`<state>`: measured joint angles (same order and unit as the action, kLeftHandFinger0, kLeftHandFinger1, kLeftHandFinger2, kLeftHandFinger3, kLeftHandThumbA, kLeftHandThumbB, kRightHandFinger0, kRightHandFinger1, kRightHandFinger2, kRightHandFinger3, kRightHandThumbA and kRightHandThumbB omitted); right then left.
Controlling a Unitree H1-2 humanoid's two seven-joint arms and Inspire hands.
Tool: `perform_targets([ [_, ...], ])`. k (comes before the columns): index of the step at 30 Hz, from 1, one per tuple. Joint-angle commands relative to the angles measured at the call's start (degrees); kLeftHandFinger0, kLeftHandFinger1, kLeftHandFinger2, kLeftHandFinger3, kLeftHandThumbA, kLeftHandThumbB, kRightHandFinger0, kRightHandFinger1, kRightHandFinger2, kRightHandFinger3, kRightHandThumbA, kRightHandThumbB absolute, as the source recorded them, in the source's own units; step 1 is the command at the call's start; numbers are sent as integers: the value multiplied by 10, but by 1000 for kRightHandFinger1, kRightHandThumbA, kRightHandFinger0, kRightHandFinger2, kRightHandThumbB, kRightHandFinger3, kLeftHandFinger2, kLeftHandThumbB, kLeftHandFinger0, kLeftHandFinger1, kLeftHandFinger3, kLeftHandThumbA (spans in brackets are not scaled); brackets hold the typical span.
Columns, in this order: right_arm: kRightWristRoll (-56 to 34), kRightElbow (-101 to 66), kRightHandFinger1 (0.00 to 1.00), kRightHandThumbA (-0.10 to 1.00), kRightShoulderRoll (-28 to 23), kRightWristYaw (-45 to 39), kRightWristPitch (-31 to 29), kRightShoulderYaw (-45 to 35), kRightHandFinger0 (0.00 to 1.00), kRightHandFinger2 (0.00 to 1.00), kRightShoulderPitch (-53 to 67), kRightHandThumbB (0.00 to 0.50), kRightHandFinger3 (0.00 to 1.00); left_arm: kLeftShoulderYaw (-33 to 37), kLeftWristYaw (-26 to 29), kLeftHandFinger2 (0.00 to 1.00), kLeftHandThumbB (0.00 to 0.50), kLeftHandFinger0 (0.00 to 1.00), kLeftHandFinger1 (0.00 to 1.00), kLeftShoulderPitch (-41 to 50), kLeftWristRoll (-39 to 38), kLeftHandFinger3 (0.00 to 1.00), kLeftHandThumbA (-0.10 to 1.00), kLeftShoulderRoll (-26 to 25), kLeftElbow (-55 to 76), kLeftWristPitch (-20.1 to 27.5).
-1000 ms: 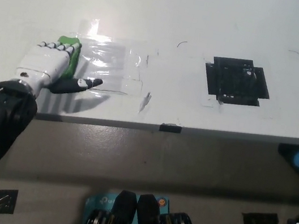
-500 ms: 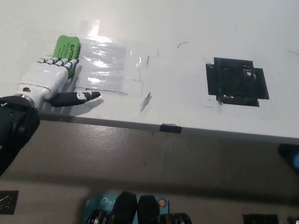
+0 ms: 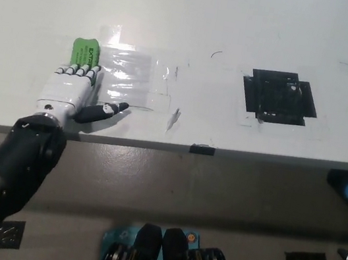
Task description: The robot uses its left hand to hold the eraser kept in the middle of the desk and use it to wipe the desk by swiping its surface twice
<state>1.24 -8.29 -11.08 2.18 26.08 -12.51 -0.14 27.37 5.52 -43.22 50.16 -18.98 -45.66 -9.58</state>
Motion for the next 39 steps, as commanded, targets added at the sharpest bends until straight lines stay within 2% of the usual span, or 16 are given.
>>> perform_targets([
  [1,5,-27,1000,1000,-15,-4,3,4,1000,1000,-13,96,1000,15,-81,1000,484,1000,1000,52,-41,1000,1000,44,-21,-1],
  [3,5,-30,1000,1000,-15,-3,5,5,1000,1000,-13,104,1000,21,-90,1000,480,1000,1000,53,-37,1000,1000,47,-19,-7],
  [4,6,-29,1000,1000,-15,-2,8,6,1000,1000,-14,95,1000,22,-96,1000,499,1000,1000,56,-37,1000,1000,51,-17,-14],
  [8,7,-26,1000,1000,-17,-3,4,9,1000,1000,-17,56,1000,32,-109,1000,500,1000,1000,58,-37,1000,1000,68,-27,-19],
  [13,7,-31,1000,1000,-23,-8,7,16,1000,1000,-18,73,1000,50,-135,1000,500,1000,1000,59,-32,1000,1000,95,-25,-37],
  [16,9,-31,1000,1000,-24,-8,5,19,1000,1000,-20,86,1000,57,-130,1000,500,1000,1000,49,-32,1000,1000,117,-49,-22],
  [17,10,-31,1000,1000,-24,-7,5,19,1000,1000,-22,73,1000,60,-127,1000,500,1000,1000,41,-33,1000,1000,137,-60,-18],
  [19,10,-31,1000,1000,-22,-6,6,22,1000,1000,-23,69,1000,64,-130,1000,500,1000,1000,39,-30,1000,1000,144,-59,-21],
  [22,4,-33,1000,1000,-18,-6,7,21,1000,1000,-24,71,1000,75,-124,1000,500,1000,1000,22,-24,1000,1000,181,-78,-17],
  [25,9,-32,1000,1000,-15,-2,5,25,1000,1000,-29,57,1000,88,-122,1000,500,1000,1000,15,-17,1000,1000,196,-83,-12],
  [28,14,-32,1000,1000,-10,3,6,31,1000,1000,-32,68,1000,94,-123,1000,500,1000,1000,15,-16,1000,1000,206,-87,-20],
  [30,18,-30,1000,1000,-10,6,0,33,1000,1000,-34,47,1000,99,-121,1000,500,1000,1000,10,-13,1000,1000,217,-105,-20],
  [37,23,-28,1000,1000,3,21,-1,29,1000,1000,-43,34,1000,150,-132,1000,500,1000,1000,-20,28,1000,1000,249,-179,-17],
  [39,25,-30,1000,1000,5,23,3,29,1000,1000,-44,47,1000,163,-129,1000,500,1000,1000,-23,35,1000,1000,257,-193,-9],
])
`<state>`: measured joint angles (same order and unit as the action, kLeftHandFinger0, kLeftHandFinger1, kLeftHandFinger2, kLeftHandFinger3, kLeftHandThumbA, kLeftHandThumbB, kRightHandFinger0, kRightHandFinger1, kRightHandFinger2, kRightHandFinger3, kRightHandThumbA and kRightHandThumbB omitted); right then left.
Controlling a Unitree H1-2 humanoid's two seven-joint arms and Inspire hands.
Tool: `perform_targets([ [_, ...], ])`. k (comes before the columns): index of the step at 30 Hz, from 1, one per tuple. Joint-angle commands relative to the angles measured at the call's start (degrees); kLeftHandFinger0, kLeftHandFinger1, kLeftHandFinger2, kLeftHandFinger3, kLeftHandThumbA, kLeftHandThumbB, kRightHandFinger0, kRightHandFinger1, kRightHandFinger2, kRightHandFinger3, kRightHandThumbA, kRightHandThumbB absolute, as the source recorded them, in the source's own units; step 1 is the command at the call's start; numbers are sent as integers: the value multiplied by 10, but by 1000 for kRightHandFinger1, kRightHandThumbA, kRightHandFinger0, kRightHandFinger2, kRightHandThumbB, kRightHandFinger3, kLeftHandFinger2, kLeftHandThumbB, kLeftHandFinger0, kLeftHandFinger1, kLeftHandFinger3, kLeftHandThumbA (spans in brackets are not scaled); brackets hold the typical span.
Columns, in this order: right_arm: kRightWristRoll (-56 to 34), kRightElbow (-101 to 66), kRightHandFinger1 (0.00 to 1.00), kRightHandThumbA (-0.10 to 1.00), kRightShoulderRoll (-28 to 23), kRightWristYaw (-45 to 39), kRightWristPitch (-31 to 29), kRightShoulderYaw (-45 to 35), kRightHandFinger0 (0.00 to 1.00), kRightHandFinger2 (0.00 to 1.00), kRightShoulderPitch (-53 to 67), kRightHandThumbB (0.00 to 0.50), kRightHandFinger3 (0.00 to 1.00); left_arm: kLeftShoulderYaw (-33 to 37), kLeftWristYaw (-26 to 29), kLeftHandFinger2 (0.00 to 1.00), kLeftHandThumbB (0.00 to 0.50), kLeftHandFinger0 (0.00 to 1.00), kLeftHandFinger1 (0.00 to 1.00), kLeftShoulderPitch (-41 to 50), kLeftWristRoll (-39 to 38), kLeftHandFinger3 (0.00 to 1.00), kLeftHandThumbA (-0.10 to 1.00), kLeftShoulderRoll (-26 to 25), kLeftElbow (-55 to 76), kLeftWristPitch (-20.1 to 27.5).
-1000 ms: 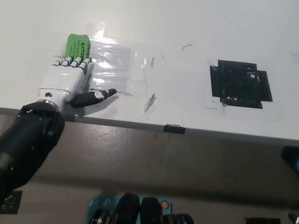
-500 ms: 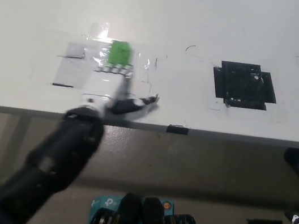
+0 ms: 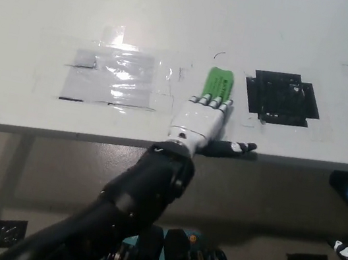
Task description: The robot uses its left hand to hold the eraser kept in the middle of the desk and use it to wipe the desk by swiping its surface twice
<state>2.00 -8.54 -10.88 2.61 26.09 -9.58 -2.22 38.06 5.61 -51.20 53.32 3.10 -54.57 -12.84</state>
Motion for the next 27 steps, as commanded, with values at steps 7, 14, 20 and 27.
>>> perform_targets([
  [7,19,-29,1000,1000,5,18,-2,0,1000,1000,-25,16,1000,76,-115,1000,500,1000,1000,53,5,1000,1000,73,-141,38],
  [14,19,-35,1000,1000,3,16,5,-3,1000,1000,-26,45,1000,65,-108,1000,500,1000,1000,42,-9,1000,1000,106,-165,49],
  [20,20,-31,1000,1000,4,13,-1,-3,1000,1000,-30,51,1000,48,-108,1000,500,1000,1000,40,-22,1000,1000,121,-165,58],
  [27,23,-33,1000,1000,2,14,0,-4,1000,1000,-27,1,1000,29,-106,1000,475,1000,1000,45,-32,1000,1000,115,-164,58],
])
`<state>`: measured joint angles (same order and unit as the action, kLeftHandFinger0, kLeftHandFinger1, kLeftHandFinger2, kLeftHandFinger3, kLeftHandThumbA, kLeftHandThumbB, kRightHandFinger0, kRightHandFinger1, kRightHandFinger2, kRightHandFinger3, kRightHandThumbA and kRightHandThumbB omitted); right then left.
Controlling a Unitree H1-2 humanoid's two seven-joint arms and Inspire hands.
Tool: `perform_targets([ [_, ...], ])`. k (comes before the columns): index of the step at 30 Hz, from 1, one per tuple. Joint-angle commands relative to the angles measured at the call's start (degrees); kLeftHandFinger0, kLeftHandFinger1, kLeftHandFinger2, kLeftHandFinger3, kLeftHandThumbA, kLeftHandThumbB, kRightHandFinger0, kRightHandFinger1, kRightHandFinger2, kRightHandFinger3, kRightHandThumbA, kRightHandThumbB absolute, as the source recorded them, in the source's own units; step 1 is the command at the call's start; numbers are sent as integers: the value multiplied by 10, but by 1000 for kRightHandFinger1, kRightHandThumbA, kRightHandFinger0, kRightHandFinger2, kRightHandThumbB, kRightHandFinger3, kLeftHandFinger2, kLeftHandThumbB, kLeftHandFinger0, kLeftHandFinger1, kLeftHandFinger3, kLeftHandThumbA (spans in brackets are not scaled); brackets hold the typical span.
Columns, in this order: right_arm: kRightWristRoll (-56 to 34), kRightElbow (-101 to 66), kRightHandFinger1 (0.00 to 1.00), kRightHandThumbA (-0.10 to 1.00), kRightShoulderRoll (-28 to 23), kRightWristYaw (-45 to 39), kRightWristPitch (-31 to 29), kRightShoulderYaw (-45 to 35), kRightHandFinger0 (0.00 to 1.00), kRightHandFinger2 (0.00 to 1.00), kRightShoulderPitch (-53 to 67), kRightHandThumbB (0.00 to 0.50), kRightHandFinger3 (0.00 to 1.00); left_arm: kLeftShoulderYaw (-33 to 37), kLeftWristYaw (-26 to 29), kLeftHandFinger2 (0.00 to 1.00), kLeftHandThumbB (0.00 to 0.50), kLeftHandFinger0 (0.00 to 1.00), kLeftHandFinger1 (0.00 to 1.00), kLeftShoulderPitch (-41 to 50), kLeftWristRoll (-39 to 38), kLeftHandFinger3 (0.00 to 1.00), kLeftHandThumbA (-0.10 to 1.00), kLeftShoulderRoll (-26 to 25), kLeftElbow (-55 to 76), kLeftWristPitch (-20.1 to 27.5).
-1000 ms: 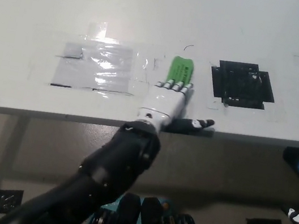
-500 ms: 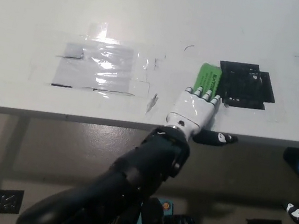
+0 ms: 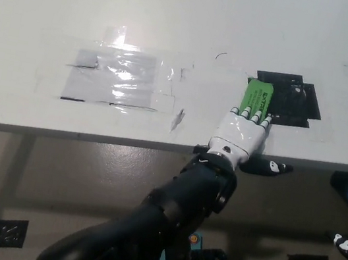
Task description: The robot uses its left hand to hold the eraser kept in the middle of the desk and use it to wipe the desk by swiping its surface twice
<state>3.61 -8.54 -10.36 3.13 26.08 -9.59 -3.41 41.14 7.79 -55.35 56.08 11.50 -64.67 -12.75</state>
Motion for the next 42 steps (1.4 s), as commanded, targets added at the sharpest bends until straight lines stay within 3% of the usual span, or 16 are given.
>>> perform_targets([
  [1,8,-32,1000,1000,-3,9,-1,-3,1000,1000,-16,1,1000,-7,-124,1000,477,1000,1000,87,-62,1000,1000,28,-60,58],
  [7,8,-32,1000,1000,1,13,2,-7,1000,1000,-14,46,1000,-36,-119,1000,491,1000,1000,97,-74,1000,1000,2,-43,39],
  [11,6,-35,1000,1000,-3,10,0,-10,1000,1000,-10,13,1000,-63,-123,1000,500,1000,1000,97,-86,1000,1000,-14,-52,24],
  [17,3,-33,1000,1000,-3,11,-3,-15,1000,1000,-8,110,1000,-85,-139,1000,500,1000,1000,119,-88,1000,1000,-73,-27,11],
  [20,1,-30,1000,1000,-6,9,-8,-18,1000,1000,-4,29,1000,-99,-135,1000,500,1000,1000,135,-92,1000,1000,-105,-10,1],
  [26,-1,-26,1000,1000,-6,7,-7,-22,1000,1000,-3,25,1000,-113,-131,1000,486,1000,1000,165,-91,1000,1000,-171,20,-4],
  [33,2,-32,1000,1000,-12,6,-7,-26,1000,1000,3,13,1000,-130,-120,1000,500,1000,1000,195,-92,1000,1000,-208,30,-22],
  [34,0,-33,1000,1000,-13,3,-8,-26,1000,1000,3,11,1000,-119,-136,1000,500,1000,1000,212,-81,1000,1000,-237,49,-14],
  [42,4,-27,1000,1000,-14,7,-12,-27,1000,1000,6,0,1000,-136,-129,1000,500,1000,1000,249,-89,1000,1000,-268,68,-30],
])
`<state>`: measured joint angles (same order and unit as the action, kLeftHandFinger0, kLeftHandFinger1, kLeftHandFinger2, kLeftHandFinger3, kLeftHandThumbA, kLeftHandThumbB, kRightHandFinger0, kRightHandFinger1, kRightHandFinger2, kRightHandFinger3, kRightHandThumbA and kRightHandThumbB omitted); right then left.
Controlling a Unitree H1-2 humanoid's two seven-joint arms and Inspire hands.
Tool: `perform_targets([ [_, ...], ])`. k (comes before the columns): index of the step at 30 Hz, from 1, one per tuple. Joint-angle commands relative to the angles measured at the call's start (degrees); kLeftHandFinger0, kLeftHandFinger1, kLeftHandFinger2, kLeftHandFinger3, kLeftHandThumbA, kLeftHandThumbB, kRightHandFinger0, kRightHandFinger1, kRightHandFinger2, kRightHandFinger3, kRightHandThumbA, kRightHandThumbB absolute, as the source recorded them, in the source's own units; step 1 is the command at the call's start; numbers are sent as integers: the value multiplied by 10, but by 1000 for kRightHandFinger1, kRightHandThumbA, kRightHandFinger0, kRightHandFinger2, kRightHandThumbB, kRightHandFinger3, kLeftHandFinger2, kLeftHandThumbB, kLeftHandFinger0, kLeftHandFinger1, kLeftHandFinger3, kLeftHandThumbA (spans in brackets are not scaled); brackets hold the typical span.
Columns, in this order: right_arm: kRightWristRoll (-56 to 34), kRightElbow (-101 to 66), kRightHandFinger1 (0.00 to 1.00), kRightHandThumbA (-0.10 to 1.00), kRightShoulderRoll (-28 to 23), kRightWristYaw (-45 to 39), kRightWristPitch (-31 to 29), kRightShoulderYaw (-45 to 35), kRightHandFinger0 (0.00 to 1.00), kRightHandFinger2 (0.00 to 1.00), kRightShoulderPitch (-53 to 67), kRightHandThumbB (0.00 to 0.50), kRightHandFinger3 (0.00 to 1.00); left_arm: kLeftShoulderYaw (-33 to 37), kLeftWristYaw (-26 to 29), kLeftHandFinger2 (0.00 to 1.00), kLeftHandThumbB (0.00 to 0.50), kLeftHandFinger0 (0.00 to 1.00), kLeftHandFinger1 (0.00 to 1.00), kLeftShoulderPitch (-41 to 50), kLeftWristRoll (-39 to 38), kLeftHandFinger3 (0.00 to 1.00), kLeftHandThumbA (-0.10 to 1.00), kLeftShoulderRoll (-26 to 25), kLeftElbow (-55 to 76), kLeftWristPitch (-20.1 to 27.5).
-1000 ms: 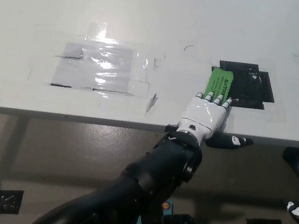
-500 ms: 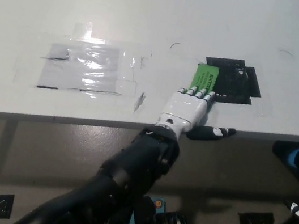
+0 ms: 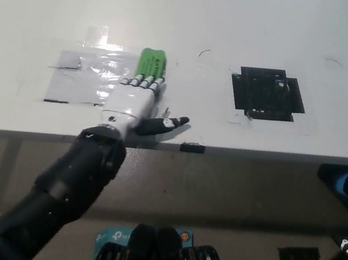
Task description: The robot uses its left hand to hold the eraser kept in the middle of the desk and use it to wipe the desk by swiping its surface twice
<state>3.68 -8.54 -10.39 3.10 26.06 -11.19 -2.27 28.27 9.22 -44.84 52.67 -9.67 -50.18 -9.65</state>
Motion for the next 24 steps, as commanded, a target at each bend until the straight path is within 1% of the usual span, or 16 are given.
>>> perform_targets([
  [1,1,-26,1000,1000,-12,7,-11,-12,1000,1000,-6,0,1000,-8,-147,1000,500,1000,1000,146,-55,1000,1000,-59,-77,-64],
  [3,0,-28,1000,1000,-13,5,-10,-12,1000,1000,-5,4,1000,-12,-151,1000,500,1000,1000,151,-57,1000,1000,-63,-76,-69],
  [5,-1,-27,1000,1000,-12,6,-12,-12,1000,1000,-5,0,1000,-33,-169,1000,500,1000,1000,168,-80,1000,1000,-73,-67,-76],
  [8,1,-29,1000,1000,-17,6,-4,-16,1000,1000,-5,3,1000,-36,-182,1000,500,1000,1000,178,-80,1000,1000,-78,-59,-79],
  [10,1,-29,1000,1000,-18,6,-2,-16,1000,1000,-5,12,1000,-44,-182,1000,500,1000,1000,195,-84,1000,1000,-87,-47,-81],
  [12,2,-30,1000,1000,-20,6,-4,-17,1000,1000,-3,10,1000,-55,-185,1000,500,1000,1000,209,-92,1000,1000,-92,-35,-82],
  [13,2,-30,1000,1000,-20,5,-5,-17,1000,1000,-2,8,1000,-57,-180,1000,500,1000,1000,215,-90,1000,1000,-95,-38,-76],
  [15,-1,-30,1000,1000,-20,5,-11,-20,1000,1000,0,0,1000,-60,-177,1000,492,1000,1000,225,-86,1000,1000,-102,-36,-80],
  [17,-1,-26,1000,1000,-20,7,-13,-21,1000,1000,0,0,1000,-67,-167,1000,500,1000,1000,230,-86,1000,1000,-108,-44,-74],
  [20,-3,-27,1000,1000,-21,6,-12,-23,1000,1000,3,0,1000,-79,-171,1000,500,1000,1000,241,-90,1000,1000,-114,-36,-78],
  [21,-7,-27,1000,1000,-17,8,-10,-27,1000,1000,1,13,1000,-80,-170,1000,500,1000,987,243,-83,1000,1000,-117,-45,-89],
  [23,-6,-26,1000,1000,-17,7,-11,-26,1000,1000,1,4,1000,-83,-168,1000,500,1000,1000,251,-84,1000,1000,-121,-41,-81],
  [24,-6,-26,1000,1000,-17,7,-12,-25,1000,1000,2,12,1000,-90,-169,1000,500,1000,1000,257,-90,1000,1000,-123,-36,-83],
])
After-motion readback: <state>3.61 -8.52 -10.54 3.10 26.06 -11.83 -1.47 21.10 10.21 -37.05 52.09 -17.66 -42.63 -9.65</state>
